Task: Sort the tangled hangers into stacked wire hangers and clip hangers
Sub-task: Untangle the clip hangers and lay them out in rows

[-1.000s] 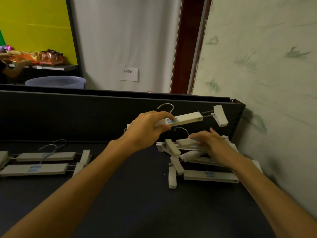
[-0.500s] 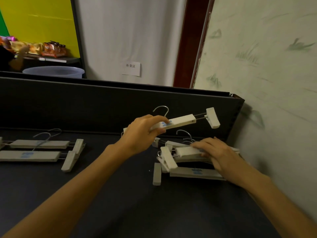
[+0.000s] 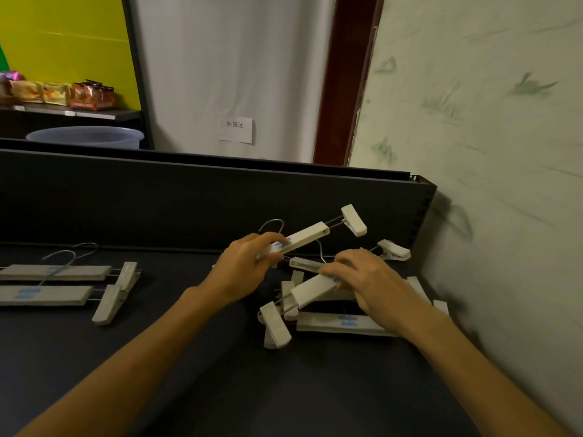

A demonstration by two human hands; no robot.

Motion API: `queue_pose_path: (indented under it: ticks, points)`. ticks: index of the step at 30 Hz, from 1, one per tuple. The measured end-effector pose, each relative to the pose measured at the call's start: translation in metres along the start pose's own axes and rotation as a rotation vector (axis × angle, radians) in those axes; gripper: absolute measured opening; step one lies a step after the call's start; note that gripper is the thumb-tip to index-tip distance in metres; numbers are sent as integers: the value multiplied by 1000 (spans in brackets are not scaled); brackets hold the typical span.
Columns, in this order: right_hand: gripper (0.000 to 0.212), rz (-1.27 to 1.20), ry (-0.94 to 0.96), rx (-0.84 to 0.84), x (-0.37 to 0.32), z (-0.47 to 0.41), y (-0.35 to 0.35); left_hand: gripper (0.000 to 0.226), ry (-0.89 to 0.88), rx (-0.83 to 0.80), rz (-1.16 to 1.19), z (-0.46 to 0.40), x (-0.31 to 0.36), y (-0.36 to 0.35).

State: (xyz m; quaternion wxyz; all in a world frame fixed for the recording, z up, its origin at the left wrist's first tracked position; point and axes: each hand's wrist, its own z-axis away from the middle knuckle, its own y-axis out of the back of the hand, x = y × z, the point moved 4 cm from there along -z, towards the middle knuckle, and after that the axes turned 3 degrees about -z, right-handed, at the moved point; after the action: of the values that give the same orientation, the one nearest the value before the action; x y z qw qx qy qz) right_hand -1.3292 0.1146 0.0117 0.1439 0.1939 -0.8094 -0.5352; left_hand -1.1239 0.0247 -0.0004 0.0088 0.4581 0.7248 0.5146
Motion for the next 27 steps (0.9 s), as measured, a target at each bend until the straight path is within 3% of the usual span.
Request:
queue_pose_path:
  ticks: [10, 17, 23, 27]
  points:
    - [68, 44, 70, 98, -47, -23, -5, 34, -67, 107, -80, 14, 7, 58]
    - [62, -34, 137, 60, -155, -42, -10, 32, -43, 125, -169, 80, -32, 127]
    - [70, -148, 135, 29, -260, -57, -37, 32, -26, 47, -194, 150, -86, 190]
    - [65, -192, 119, 27, -327, -66, -46, 31, 13, 32, -175, 194, -130, 233]
